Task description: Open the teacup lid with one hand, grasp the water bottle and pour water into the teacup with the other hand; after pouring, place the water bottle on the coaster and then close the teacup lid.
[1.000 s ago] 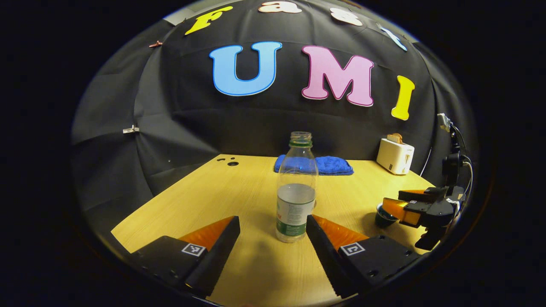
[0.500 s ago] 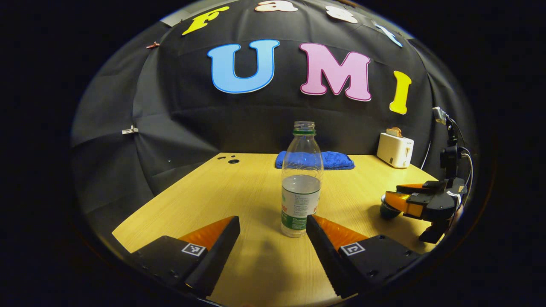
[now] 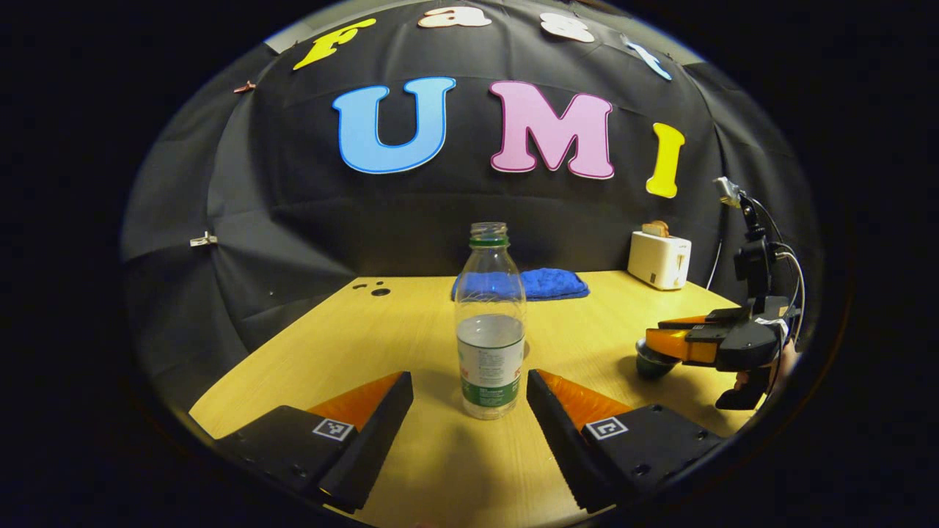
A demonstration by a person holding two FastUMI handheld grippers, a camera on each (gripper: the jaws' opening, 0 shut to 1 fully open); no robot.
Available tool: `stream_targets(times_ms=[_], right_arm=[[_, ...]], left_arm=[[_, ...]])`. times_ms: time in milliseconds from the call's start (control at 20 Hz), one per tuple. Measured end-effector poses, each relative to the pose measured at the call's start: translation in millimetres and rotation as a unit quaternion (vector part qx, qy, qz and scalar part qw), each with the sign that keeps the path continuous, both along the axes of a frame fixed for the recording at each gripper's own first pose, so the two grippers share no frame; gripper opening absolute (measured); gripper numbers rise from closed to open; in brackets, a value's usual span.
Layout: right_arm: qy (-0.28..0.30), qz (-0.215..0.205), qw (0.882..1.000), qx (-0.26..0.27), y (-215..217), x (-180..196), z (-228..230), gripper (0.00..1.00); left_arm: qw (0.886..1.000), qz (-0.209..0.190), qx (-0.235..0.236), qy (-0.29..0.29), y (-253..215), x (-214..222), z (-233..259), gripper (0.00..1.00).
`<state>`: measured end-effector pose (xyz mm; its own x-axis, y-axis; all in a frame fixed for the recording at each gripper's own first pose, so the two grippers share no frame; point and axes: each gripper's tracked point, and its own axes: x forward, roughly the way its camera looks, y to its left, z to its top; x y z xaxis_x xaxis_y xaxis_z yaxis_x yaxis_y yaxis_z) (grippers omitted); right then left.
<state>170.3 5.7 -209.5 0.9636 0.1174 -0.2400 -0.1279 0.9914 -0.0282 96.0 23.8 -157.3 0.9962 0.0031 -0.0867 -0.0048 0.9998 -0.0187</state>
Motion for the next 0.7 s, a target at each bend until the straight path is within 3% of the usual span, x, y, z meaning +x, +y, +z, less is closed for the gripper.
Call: stream_targets(times_ms=[100,200,250,400,550,600,650,700], right_arm=[[-0.006,0.006,1.000,-0.001,1,-1,7,0.24],[-0.015,0.008,1.000,-0.009,2,-1,15,0.29],[-0.019,0.009,1.000,-0.008,2,-1,21,0.19],[-0.022,0.011,1.000,0.001,3,-2,34,0.29],[-0.021,0.003,1.000,0.005,-5,-8,42,0.19],[-0.019,0.000,1.000,0.006,-8,-11,43,0.24],[-0.017,-0.003,1.000,0.007,-11,-15,43,0.19],[-0.016,-0.006,1.000,0.004,-15,-19,42,0.24]], left_arm=[[1.000,-0.005,-0.012,-0.006,-2,10,1,0.99],[0.999,-0.014,-0.030,-0.016,-7,21,3,0.99],[0.999,-0.012,-0.035,-0.019,-6,27,3,0.99],[0.999,-0.013,-0.044,-0.024,-5,48,1,0.99],[0.998,-0.026,-0.045,-0.038,-8,64,6,0.99],[0.997,-0.042,-0.044,-0.041,-13,69,8,0.98],[0.997,-0.050,-0.042,-0.041,-15,73,8,0.96],[0.997,-0.056,-0.041,-0.043,-16,78,8,0.95]])
